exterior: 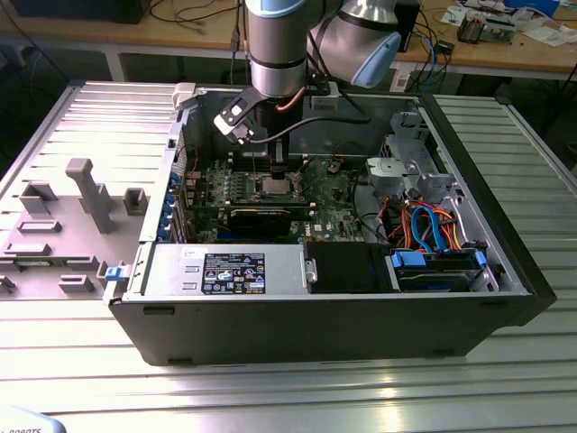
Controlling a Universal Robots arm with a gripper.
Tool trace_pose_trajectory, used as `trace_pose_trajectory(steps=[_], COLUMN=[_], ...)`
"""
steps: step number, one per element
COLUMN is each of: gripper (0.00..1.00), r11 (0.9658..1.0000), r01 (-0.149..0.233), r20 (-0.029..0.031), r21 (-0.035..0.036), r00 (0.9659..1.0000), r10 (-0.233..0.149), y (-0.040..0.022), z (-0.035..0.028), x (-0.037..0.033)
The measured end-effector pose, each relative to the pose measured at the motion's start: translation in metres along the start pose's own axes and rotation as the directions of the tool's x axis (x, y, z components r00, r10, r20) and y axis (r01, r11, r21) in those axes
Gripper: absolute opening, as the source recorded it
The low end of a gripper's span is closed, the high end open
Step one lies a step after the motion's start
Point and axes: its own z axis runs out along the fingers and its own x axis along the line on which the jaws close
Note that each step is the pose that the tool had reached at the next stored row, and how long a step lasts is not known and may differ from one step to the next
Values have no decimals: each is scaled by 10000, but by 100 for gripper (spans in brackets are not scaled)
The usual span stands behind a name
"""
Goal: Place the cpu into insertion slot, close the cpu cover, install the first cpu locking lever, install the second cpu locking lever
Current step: 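Close the cpu cover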
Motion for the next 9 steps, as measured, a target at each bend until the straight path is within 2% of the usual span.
trace_pose_trajectory(steps=[1,2,3,9], gripper=[11,11,11,11], r11=[10000,9999,9998,9998], r01=[1,-7,-12,-23], r20=[4,6,10,9], r21=[59,168,192,194], r00=[10000,10000,10000,10000], r10=[-1,6,12,22], y=[16,32,36,37], z=[3,8,8,9], x=[1,1,1,1])
